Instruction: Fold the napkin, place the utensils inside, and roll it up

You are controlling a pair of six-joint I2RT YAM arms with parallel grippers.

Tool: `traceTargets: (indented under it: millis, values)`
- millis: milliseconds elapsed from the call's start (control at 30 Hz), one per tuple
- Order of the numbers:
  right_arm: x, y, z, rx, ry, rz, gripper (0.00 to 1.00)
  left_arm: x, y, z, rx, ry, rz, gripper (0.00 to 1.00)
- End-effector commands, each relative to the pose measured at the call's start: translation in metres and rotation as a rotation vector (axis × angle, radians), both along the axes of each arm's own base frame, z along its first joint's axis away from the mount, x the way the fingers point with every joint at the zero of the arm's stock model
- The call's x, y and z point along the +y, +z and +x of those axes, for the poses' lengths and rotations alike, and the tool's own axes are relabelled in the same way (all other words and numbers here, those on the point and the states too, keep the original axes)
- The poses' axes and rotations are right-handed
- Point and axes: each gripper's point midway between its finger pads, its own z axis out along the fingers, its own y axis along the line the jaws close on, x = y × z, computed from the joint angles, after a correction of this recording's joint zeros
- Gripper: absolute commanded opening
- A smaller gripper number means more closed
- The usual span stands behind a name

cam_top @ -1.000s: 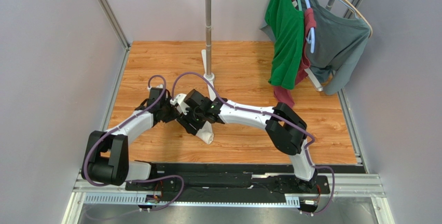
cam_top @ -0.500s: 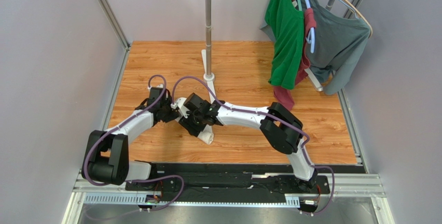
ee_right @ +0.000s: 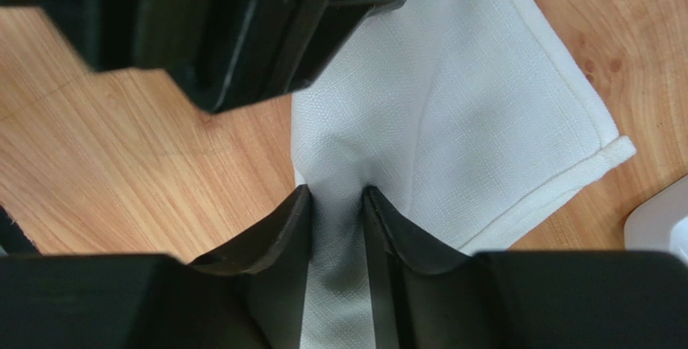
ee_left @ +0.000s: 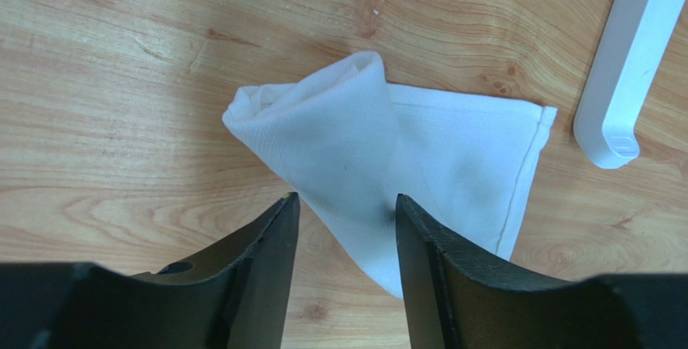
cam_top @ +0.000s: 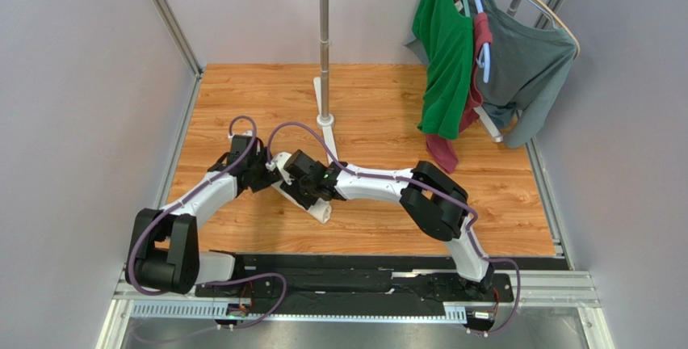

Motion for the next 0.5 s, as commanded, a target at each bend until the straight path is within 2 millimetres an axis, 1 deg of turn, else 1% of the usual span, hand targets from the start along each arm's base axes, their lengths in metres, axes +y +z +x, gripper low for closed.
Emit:
traceTargets:
  millis: [0,67,133,200,233,300,333,400,433,467]
  values:
    - [-0.042,-0.07,-0.012,0.077,-0.079,-0.185,0.29,0.004,0.028,0.007,-0.047,0.027,0.008,0.58]
    - [-0.041,-0.073,-0.024,0.139,-0.056,-0.164,0.26,0.007,0.034,0.007,-0.063,0.044,0.02,0.6]
    - [-0.035,-0.066,-0.033,0.2,-0.039,-0.116,0.25,0.012,0.04,0.004,-0.073,0.061,0.025,0.63]
    - [-0.034,-0.061,-0.039,0.253,-0.035,-0.078,0.25,0.019,0.044,0.002,-0.085,0.086,0.037,0.63]
    - [-0.03,-0.053,-0.043,0.307,-0.016,-0.035,0.25,0.022,0.042,0.0,-0.083,0.097,0.039,0.63]
    - [-0.025,-0.046,-0.044,0.36,-0.011,0.01,0.25,0.025,0.042,-0.004,-0.089,0.11,0.036,0.63]
    - [-0.024,-0.043,-0.046,0.401,0.0,0.034,0.25,0.027,0.038,-0.008,-0.082,0.119,0.035,0.63]
    - [-0.022,-0.038,-0.045,0.435,0.006,0.061,0.25,0.027,0.038,-0.01,-0.094,0.123,0.028,0.63]
    - [-0.02,-0.034,-0.045,0.475,0.01,0.088,0.25,0.027,0.034,-0.014,-0.087,0.126,0.022,0.63]
    - [-0.019,-0.034,-0.045,0.5,0.01,0.098,0.25,0.026,0.033,-0.015,-0.091,0.126,0.016,0.63]
